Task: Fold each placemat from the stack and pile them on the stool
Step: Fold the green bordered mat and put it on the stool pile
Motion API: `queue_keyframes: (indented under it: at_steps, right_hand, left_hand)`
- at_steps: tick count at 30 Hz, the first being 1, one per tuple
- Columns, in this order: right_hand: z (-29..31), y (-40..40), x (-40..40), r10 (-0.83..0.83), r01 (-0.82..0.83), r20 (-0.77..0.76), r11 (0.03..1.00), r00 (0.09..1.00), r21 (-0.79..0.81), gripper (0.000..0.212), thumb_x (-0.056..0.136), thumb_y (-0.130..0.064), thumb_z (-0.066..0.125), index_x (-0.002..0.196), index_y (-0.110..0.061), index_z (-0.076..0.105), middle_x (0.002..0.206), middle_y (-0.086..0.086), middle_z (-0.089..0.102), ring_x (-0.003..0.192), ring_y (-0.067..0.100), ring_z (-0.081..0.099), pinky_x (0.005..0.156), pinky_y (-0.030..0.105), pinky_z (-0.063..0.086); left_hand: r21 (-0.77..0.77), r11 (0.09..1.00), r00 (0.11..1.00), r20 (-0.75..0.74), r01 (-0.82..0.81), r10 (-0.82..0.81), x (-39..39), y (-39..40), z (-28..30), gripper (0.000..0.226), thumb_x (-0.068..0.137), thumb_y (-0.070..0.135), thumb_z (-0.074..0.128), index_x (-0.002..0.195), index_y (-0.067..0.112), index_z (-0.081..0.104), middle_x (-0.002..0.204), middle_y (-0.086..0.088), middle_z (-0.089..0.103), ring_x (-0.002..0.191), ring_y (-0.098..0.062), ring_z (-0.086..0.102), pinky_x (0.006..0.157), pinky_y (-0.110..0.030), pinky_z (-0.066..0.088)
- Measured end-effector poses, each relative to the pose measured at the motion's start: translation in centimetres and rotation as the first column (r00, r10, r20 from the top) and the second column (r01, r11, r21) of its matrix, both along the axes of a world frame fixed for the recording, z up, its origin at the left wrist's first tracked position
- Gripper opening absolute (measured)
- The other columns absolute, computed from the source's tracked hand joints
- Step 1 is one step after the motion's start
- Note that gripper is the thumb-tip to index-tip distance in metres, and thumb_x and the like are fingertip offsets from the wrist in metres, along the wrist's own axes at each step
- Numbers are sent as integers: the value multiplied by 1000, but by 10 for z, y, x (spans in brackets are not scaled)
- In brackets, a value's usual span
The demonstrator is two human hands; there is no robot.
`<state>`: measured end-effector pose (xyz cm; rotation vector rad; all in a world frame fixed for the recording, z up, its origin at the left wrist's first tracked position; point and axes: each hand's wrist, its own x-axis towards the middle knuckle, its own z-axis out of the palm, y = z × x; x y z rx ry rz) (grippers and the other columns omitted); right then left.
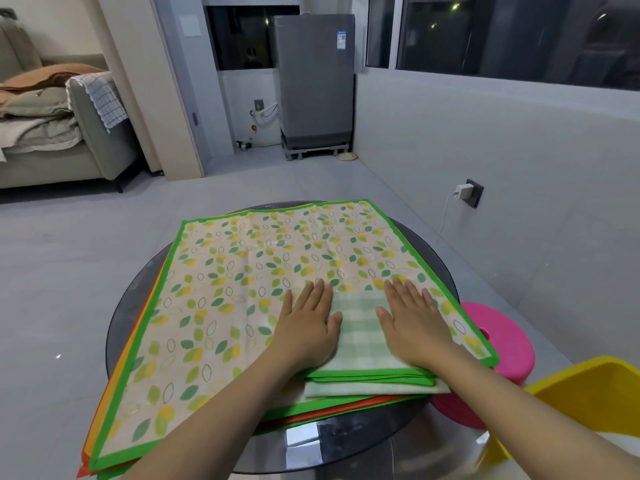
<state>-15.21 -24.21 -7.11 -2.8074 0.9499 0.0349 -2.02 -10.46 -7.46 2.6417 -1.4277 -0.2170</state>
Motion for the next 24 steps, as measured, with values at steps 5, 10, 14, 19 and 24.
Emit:
queue_keyframes:
  at_steps: [5, 10, 14, 19, 24]
  right_hand:
    - [-1, -6, -7, -141, 141, 6, 990, 990, 10, 62, 99, -44, 7, 150, -12, -6, 158, 5, -12, 145, 19, -13, 118, 41, -11]
    - [0, -10, -6, -231, 227, 141, 973, 963, 50, 56, 98, -46, 24, 145, -15, 21, 156, 5, 14, 144, 23, 7, 118, 40, 1]
    - [14, -15, -6, -338, 299, 251, 937, 907, 179, 42, 94, -41, 45, 130, -20, 43, 140, 3, 40, 131, 25, 31, 109, 36, 21]
    - [24, -22, -18, -447, 267, 358, 852, 820, 451, 37, 89, -38, 55, 120, -19, 50, 117, 4, 56, 112, 25, 46, 92, 35, 36]
    - [54, -28, -38, -452, 96, 549, 826, 703, 556, 19, 87, -29, 63, 95, -16, 52, 86, 2, 57, 68, 15, 51, 57, 27, 39]
  left_hand:
    - [43, 985, 986, -15, -168, 168, 4, 11, 1, 67, 98, 49, 7, 150, 10, -8, 159, -5, -13, 146, -18, -15, 118, -43, -12]
    - [-129, 959, 967, -62, -254, 248, 7, 14, 4, 71, 94, 57, 30, 149, 13, 21, 158, -2, 15, 146, -18, 9, 118, -40, 3]
    - [-306, 877, 924, -218, -371, 314, 9, 17, 14, 51, 83, 53, 59, 125, 24, 56, 136, 2, 49, 128, -20, 41, 106, -37, 31]
    - [-373, 686, 678, -694, -625, 240, -2, 20, 29, 25, 71, 34, 79, 84, 21, 62, 88, 2, 67, 77, -18, 63, 72, -35, 54]
    - [-416, 623, 553, -832, -662, 32, -8, 13, 63, 19, 76, 15, 77, 78, 10, 58, 62, 3, 56, 46, -12, 43, 40, -17, 36]
